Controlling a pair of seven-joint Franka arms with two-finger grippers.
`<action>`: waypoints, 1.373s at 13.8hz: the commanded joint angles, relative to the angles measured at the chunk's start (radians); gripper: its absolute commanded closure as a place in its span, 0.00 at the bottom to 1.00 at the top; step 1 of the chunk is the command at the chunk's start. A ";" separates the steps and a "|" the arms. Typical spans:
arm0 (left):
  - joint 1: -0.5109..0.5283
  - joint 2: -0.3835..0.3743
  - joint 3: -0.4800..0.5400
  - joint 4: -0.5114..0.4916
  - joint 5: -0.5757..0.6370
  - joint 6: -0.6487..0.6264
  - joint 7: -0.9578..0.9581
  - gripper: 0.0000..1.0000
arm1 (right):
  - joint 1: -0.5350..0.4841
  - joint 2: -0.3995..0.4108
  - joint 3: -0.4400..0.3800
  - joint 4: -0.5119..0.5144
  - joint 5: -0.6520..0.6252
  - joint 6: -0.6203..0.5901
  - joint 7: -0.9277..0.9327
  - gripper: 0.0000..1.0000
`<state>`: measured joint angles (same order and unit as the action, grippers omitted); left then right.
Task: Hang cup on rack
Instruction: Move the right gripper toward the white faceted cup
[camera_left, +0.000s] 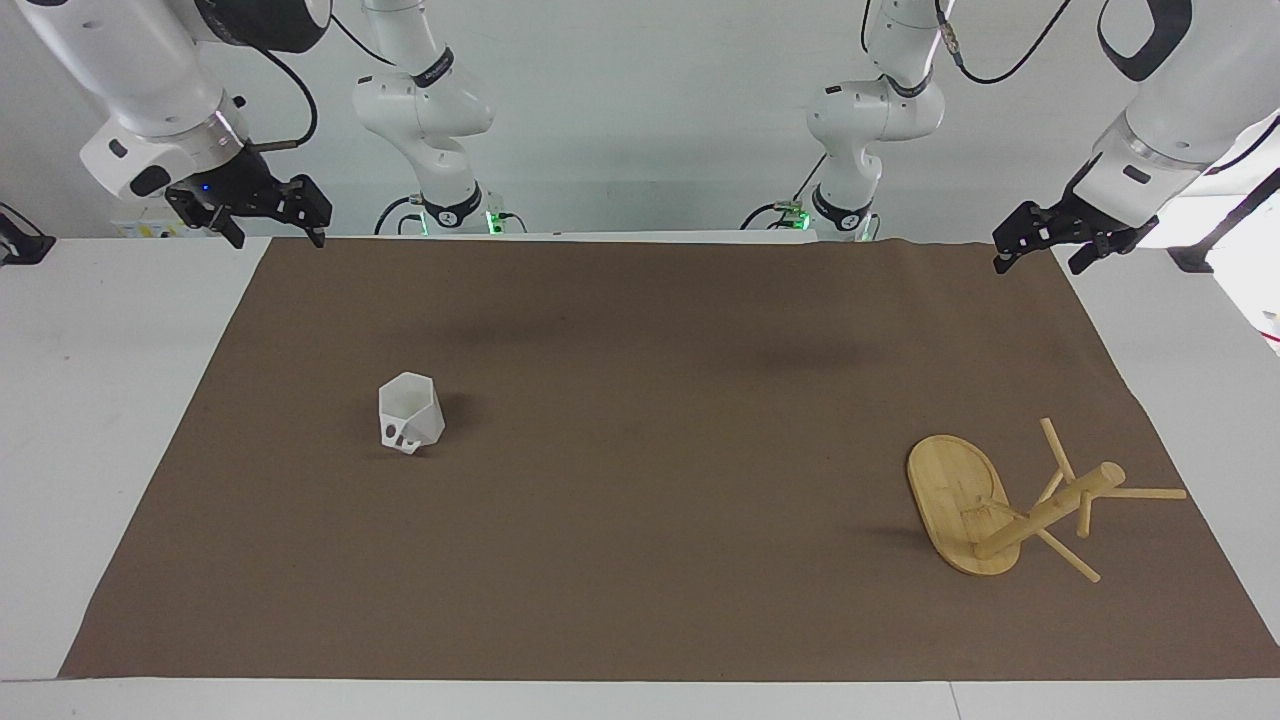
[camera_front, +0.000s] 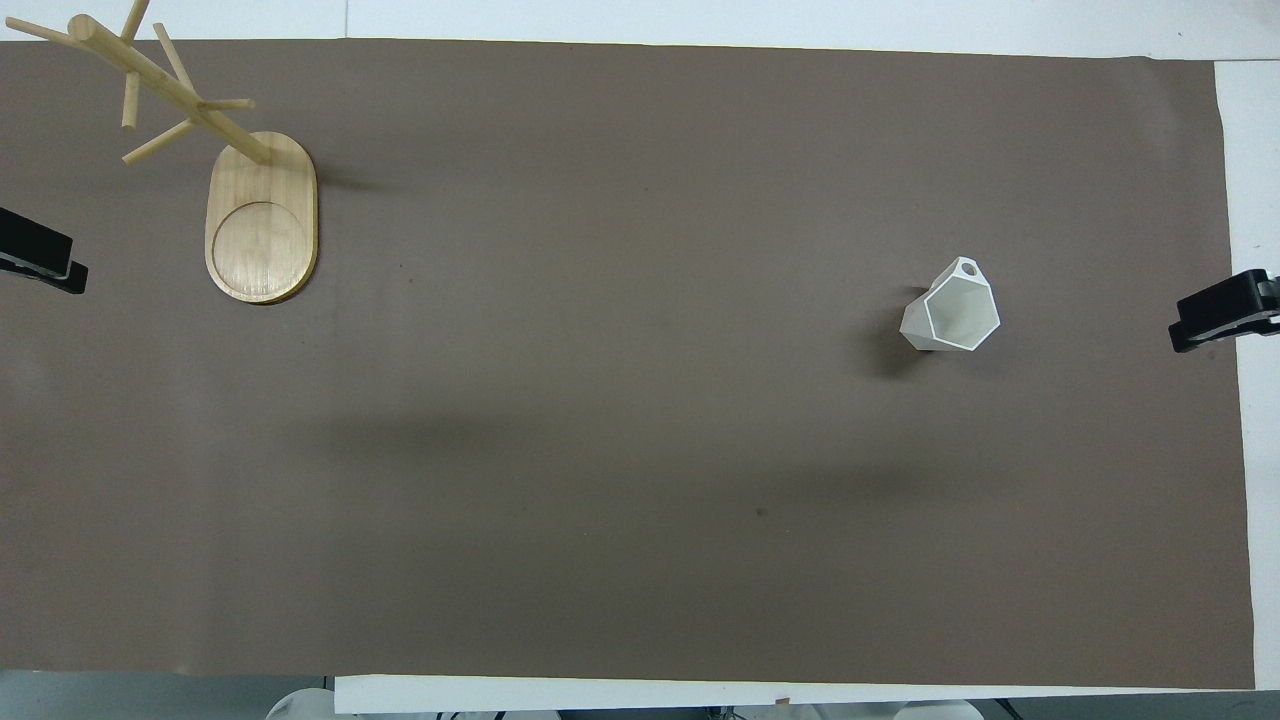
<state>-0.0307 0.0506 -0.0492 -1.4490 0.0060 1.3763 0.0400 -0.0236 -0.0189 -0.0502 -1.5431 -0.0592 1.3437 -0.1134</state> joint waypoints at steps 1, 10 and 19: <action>0.005 -0.017 0.000 -0.021 -0.003 -0.005 0.004 0.00 | -0.002 -0.007 -0.005 -0.017 0.018 0.018 0.017 0.00; 0.005 -0.017 0.000 -0.021 -0.003 -0.005 0.004 0.00 | -0.007 -0.013 -0.002 -0.032 0.036 0.020 -0.186 0.00; 0.005 -0.015 0.000 -0.021 -0.004 -0.005 0.004 0.00 | -0.289 0.155 -0.005 -0.078 0.324 0.212 -1.268 0.00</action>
<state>-0.0307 0.0506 -0.0491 -1.4491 0.0060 1.3762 0.0400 -0.2728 0.0752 -0.0641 -1.6239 0.1967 1.5278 -1.2081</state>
